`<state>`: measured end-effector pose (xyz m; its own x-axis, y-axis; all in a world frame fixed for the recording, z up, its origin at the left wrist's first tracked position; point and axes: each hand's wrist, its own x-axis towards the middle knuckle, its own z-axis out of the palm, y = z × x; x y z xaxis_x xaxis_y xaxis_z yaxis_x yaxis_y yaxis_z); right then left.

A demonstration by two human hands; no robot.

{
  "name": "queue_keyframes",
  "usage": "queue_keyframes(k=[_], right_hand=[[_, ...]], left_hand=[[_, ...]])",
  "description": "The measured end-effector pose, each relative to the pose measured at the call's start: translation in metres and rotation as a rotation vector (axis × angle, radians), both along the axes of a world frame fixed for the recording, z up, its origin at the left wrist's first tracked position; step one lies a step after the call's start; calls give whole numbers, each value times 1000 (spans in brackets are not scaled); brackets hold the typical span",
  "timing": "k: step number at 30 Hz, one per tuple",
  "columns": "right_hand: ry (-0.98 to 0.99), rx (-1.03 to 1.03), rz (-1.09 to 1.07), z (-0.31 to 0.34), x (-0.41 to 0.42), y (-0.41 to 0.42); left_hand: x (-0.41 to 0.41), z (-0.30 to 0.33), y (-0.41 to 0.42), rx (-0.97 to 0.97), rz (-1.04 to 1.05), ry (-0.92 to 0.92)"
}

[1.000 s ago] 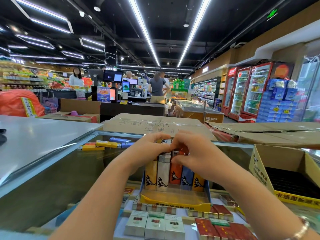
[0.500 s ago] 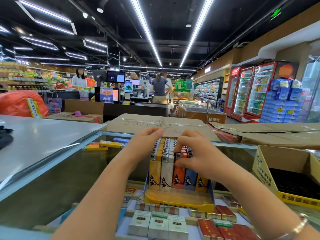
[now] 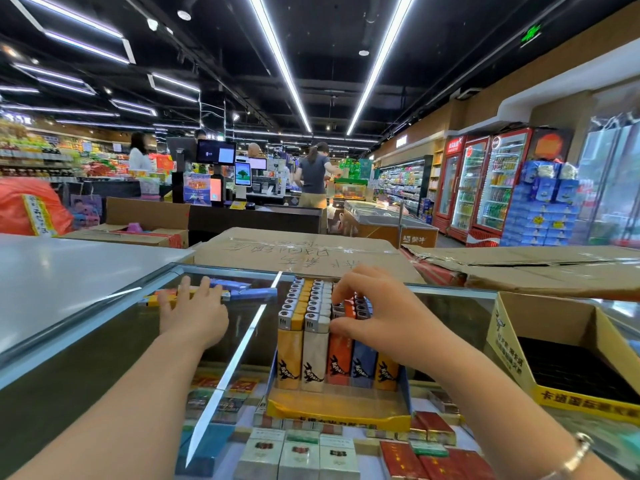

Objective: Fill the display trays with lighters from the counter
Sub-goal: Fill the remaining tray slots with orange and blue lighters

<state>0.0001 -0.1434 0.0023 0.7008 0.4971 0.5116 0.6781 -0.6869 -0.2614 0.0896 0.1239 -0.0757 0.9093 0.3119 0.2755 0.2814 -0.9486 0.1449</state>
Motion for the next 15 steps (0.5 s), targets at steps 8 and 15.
queue_keyframes(k=[8, 15], right_hand=[[22, -2, -4, 1, -1, 0], [10, -1, 1, 0, -1, 0]], left_hand=[[3, 5, 11, -57, 59, 114], [-1, 11, 16, 90, 175, 81]])
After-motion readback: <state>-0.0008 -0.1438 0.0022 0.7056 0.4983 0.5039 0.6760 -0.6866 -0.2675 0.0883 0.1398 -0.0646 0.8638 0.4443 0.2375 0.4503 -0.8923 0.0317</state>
